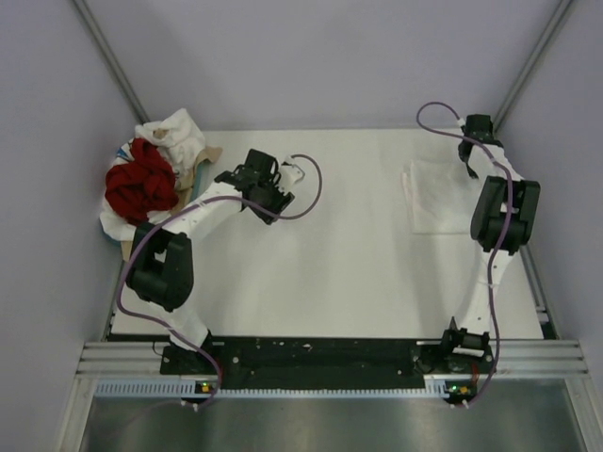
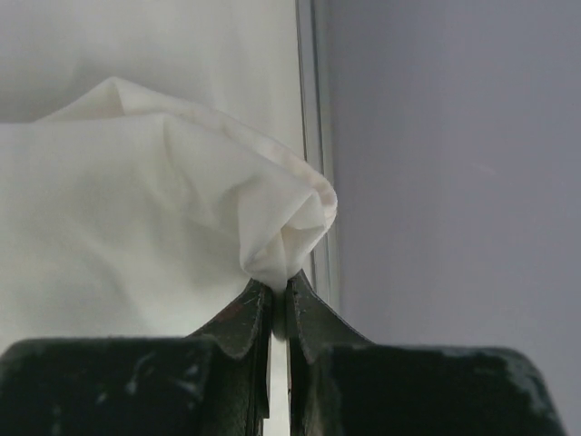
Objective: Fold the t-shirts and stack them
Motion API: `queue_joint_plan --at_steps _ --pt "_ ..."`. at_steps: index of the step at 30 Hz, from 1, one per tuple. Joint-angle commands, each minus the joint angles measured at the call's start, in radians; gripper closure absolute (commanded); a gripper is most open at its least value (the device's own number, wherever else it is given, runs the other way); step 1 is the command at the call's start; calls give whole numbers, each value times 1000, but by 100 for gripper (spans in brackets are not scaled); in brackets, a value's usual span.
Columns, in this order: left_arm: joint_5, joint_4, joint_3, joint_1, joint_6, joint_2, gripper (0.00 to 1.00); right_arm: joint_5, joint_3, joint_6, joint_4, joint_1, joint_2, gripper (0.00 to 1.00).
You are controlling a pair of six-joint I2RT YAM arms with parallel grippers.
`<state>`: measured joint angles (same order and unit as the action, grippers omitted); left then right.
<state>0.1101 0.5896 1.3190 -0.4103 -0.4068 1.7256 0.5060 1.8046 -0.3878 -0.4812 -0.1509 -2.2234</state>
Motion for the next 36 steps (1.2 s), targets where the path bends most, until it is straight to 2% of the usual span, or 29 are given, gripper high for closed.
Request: queue_joint_plan --at_steps 1,2,4,5,6,9,12,18,20,23,29,32,34,36 --pt "-16 -17 17 19 -20 -46 46 75 91 -46 29 -25 -41 99" --pt "-16 -16 19 22 -20 -46 46 83 98 -42 32 -30 -45 88" --pt "-15 -13 20 24 -27 -44 46 107 128 -34 33 -38 -50 55" --pt "-13 -11 20 25 -29 -44 46 123 145 -30 35 -39 -47 45" --pt "-13 -8 23 24 -32 -41 46 137 165 -25 33 -38 -41 39" --pt "-16 -5 23 25 -36 -38 47 154 194 1 32 -19 28 34" --pt "-18 -10 22 28 -38 -44 47 109 164 42 33 20 134 34" --pt "-27 -25 -10 48 -38 -92 45 -242 -106 231 70 114 420 32" --pt "-30 -36 -36 54 -35 -118 45 -368 -258 294 162 135 537 1" --pt "-35 -46 -96 65 -20 -181 45 -542 -520 337 385 198 706 1" --pt "-26 -189 -300 111 11 -365 40 -716 -917 409 689 287 942 1" --pt "2 -302 -404 149 43 -449 39 -771 -1075 472 802 289 1022 1" --pt "26 -353 -461 175 48 -489 39 -800 -1167 437 837 290 1085 1" --pt "48 -367 -500 189 33 -518 38 -767 -1250 399 858 290 1146 1"
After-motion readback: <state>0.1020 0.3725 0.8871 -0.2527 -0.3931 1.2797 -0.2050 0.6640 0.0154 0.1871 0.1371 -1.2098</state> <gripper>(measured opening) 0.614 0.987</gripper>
